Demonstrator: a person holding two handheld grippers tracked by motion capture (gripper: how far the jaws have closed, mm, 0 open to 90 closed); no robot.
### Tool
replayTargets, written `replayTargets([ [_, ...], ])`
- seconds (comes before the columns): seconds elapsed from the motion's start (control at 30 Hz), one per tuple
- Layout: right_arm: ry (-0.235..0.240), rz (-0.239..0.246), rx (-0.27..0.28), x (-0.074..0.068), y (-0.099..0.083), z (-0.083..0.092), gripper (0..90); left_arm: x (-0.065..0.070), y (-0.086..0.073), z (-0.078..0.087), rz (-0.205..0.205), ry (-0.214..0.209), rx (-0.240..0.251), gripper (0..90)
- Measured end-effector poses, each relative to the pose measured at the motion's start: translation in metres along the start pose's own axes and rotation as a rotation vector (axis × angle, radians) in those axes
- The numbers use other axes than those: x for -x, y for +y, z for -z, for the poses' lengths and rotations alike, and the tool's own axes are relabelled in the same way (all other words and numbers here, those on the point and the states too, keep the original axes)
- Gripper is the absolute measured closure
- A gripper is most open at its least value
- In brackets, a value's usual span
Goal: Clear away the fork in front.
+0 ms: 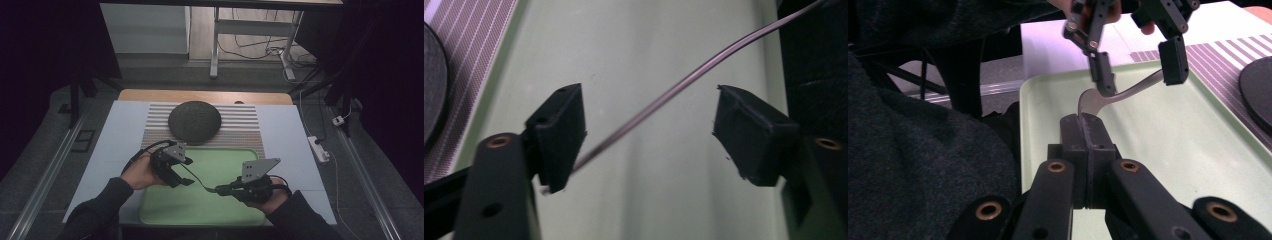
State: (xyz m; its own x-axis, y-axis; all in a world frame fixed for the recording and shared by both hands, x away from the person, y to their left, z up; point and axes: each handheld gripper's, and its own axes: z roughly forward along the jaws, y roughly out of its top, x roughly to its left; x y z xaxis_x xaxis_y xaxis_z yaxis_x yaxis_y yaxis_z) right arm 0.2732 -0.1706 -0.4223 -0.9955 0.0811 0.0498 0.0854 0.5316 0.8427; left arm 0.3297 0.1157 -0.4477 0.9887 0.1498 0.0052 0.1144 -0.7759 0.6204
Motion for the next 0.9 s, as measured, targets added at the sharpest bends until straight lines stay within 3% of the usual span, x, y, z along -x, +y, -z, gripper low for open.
replayTargets([
  [0.03, 0.01, 0.005, -0.001, -0.0002, 0.0003, -0.0001, 89.7, -0.0004, -0.0002, 0.0001, -0.015, -0.009, -0.005, 39.7],
  [0.1, 0.014, 0.004, -0.002, -0.0004, 0.0005, -0.0001, 89.7, -0.0003, -0.0004, 0.0, -0.031, -0.009, -0.005, 41.6],
  [0.2, 0.032, 0.01, -0.004, -0.001, 0.0007, -0.0007, 89.7, -0.0003, -0.0001, 0.0001, -0.055, -0.037, -0.016, 53.1],
  [0.4, 0.049, 0.014, -0.009, -0.0009, 0.0007, -0.0017, 89.7, 0.0011, 0.0, -0.0024, -0.129, -0.053, -0.048, 58.2],
  [0.7, 0.08, 0.019, -0.017, -0.0011, 0.001, -0.0036, 89.7, 0.005, 0.0021, -0.0062, -0.321, -0.063, -0.094, 70.6],
  [0.9, 0.097, 0.02, -0.023, -0.0009, 0.0004, -0.0041, 89.7, 0.0062, 0.0041, -0.0089, -0.418, -0.085, -0.108, 75.6],
])
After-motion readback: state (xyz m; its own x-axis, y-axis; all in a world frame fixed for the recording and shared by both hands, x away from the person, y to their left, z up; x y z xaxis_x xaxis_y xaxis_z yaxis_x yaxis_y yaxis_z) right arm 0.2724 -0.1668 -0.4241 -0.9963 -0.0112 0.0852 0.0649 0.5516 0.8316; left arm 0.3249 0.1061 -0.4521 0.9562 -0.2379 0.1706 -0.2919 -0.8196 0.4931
